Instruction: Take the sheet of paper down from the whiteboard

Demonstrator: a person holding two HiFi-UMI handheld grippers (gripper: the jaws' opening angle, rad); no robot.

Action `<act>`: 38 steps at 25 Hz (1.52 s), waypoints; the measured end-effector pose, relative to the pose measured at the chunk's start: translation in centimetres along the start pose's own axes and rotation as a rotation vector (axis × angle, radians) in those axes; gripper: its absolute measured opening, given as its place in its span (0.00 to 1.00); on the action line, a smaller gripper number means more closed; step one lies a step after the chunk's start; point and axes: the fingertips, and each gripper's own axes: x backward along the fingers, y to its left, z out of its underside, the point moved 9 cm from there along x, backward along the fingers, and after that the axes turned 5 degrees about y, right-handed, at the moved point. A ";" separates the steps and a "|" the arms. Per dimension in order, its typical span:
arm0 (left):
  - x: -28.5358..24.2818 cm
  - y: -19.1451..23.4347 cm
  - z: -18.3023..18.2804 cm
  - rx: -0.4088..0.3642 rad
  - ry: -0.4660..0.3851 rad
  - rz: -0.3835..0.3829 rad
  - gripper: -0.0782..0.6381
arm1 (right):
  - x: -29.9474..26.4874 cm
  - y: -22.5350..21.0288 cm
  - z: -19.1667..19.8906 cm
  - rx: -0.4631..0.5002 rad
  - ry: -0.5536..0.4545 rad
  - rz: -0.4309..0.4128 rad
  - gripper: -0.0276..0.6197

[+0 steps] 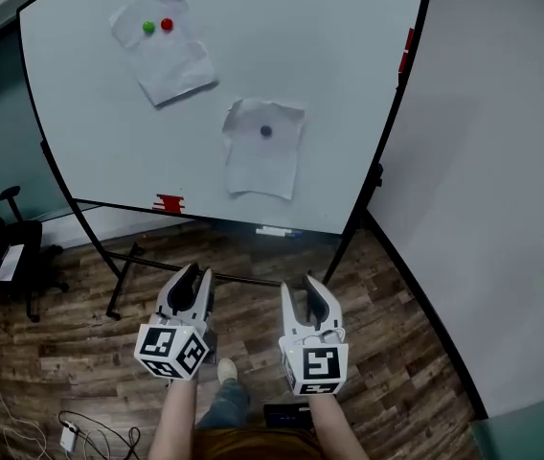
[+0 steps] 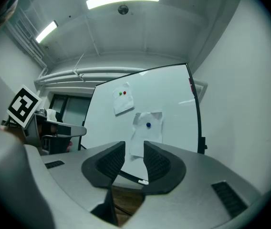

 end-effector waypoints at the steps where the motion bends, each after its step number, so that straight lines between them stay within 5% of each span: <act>1: -1.9 1.2 -0.5 0.003 -0.014 0.008 0.26 | -2.3 -0.4 -0.2 0.002 0.004 0.003 0.24; 9: -17.8 10.2 -4.1 0.054 0.015 0.108 0.26 | -20.6 -3.5 -2.9 0.028 -0.008 0.055 0.24; 16: -27.8 14.9 -3.8 0.057 0.075 0.205 0.26 | -30.6 -4.9 -3.6 0.076 -0.031 0.110 0.25; 22: -31.3 15.7 -3.9 0.083 0.068 0.283 0.26 | -34.0 -5.5 -3.9 0.133 -0.051 0.144 0.28; 38: -34.0 15.3 -4.9 0.055 0.057 0.344 0.23 | -37.3 -6.6 -4.7 0.184 -0.108 0.188 0.31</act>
